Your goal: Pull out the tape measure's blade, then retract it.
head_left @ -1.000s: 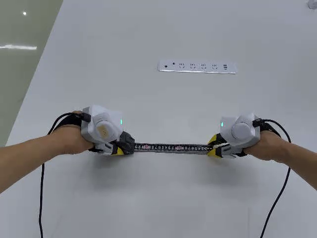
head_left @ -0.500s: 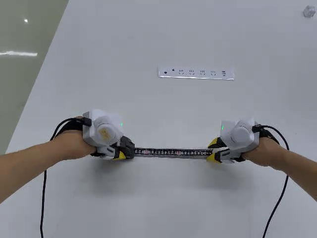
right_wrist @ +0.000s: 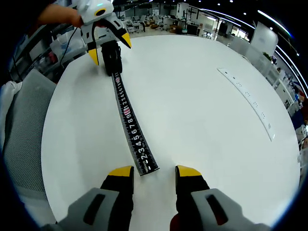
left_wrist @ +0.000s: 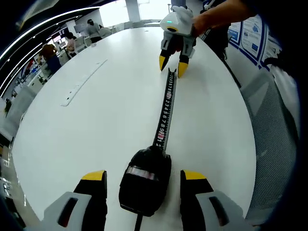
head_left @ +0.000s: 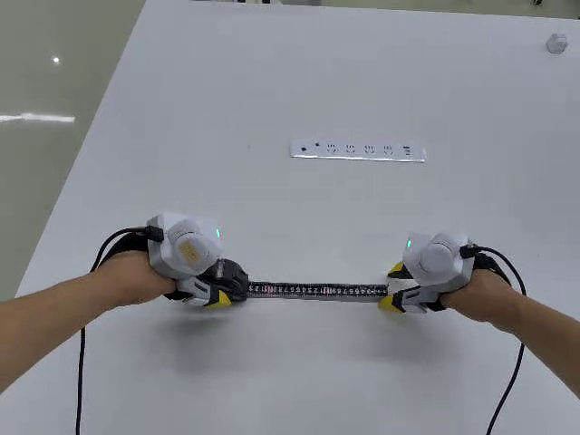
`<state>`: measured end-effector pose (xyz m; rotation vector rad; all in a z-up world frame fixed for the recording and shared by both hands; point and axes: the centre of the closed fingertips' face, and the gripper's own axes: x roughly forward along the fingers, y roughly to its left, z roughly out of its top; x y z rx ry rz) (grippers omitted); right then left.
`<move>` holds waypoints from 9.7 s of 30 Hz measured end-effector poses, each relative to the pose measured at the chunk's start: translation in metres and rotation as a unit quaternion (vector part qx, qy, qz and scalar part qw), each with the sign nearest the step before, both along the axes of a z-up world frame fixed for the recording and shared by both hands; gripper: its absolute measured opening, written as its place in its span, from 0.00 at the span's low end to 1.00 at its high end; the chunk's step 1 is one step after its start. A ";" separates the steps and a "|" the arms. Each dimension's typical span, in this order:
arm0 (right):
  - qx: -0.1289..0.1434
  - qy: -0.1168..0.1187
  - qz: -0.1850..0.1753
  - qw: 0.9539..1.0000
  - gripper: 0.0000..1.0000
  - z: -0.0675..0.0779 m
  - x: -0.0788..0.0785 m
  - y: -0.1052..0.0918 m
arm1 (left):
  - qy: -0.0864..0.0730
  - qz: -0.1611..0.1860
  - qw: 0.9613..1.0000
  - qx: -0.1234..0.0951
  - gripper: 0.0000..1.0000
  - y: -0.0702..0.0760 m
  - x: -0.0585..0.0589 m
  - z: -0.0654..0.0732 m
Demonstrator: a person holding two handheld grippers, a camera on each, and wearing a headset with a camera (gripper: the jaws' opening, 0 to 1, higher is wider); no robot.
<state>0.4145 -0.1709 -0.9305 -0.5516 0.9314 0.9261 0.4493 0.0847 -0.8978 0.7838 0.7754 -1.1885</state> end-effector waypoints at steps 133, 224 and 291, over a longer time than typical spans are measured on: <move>0.110 -0.044 -0.302 0.946 0.93 0.167 -0.169 0.060 | 0.014 0.492 0.864 -0.111 0.82 0.028 -0.193 0.132; 0.037 -0.058 -0.089 0.994 0.81 0.104 -0.097 0.032 | -0.026 0.556 0.821 -0.127 0.77 0.024 -0.114 0.082; -0.041 -0.006 0.064 0.997 0.61 0.018 -0.028 0.004 | -0.027 0.577 0.806 -0.125 0.67 0.031 -0.035 0.038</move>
